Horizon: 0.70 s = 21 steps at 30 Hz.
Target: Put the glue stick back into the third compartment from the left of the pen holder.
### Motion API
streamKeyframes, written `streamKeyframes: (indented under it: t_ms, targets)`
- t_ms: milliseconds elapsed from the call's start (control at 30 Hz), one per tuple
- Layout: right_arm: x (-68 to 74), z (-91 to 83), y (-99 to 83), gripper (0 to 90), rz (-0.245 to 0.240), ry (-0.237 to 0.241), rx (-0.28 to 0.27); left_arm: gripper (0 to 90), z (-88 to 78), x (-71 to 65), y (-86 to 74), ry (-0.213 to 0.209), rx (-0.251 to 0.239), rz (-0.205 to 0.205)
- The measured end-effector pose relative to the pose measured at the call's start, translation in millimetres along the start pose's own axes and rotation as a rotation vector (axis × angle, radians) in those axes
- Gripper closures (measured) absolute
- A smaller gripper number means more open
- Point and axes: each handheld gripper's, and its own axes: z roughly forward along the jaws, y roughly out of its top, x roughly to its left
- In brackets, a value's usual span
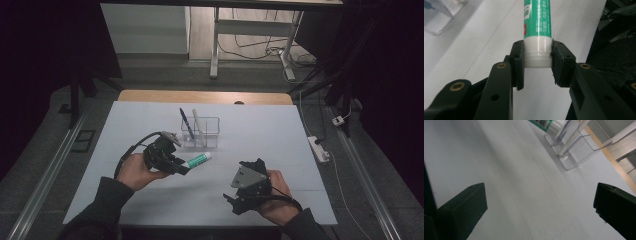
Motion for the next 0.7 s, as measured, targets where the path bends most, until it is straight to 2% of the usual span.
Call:
streamKeyframes:
  t_ms: [100, 167, 200, 267, 300, 333, 400, 467, 567, 600, 700]
  targets:
    - [3.4, 7.3, 4.6, 0.0, -0.046, -0.027, 0.038, 64.9, 3.6, -3.6, 4.8, -0.019, 0.002, 0.01]
    - [5.0, 11.9, 6.9, 0.0, -0.067, -0.034, 0.043, 64.9, 5.6, -4.3, 7.3, -0.038, 0.008, 0.023]
    - [7.3, 13.9, 8.5, 0.0, -0.053, -0.033, 0.049, 64.9, 7.3, -5.7, 8.4, -0.04, 0.006, 0.016]
    - [9.6, 18.0, 10.6, 0.0, -0.072, -0.037, 0.06, 64.9, 9.0, -6.4, 10.4, -0.041, 0.02, 0.03]
    - [9.9, 19.9, 11.2, 0.0, -0.1, -0.044, 0.057, 64.9, 10.0, -7.0, 11.2, -0.043, 0.023, 0.032]
    - [12.1, 21.5, 12.7, 0.0, -0.094, -0.052, 0.053, 64.9, 10.6, -7.4, 12.0, -0.043, 0.029, 0.035]
    - [13.9, 25.1, 15.2, 0.0, -0.117, -0.063, 0.058, 64.9, 12.3, -8.5, 13.1, -0.046, 0.032, 0.037]
    - [16.0, 28.0, 17.7, 0.0, -0.146, -0.068, 0.051, 64.9, 13.5, -9.4, 14.4, -0.05, 0.04, 0.043]
    - [19.3, 31.7, 21.9, 0.0, -0.208, -0.099, 0.049, 64.9, 15.4, -10.7, 16.1, -0.053, 0.047, 0.048]
    - [21.2, 33.4, 23.2, 0.0, -0.214, -0.108, 0.047, 64.9, 15.9, -10.9, 16.7, -0.055, 0.054, 0.052]
    - [23.1, 37.0, 26.2, 3.2, -0.283, -0.131, 0.045, 64.9, 18.4, -12.8, 18.4, -0.058, 0.061, 0.054]
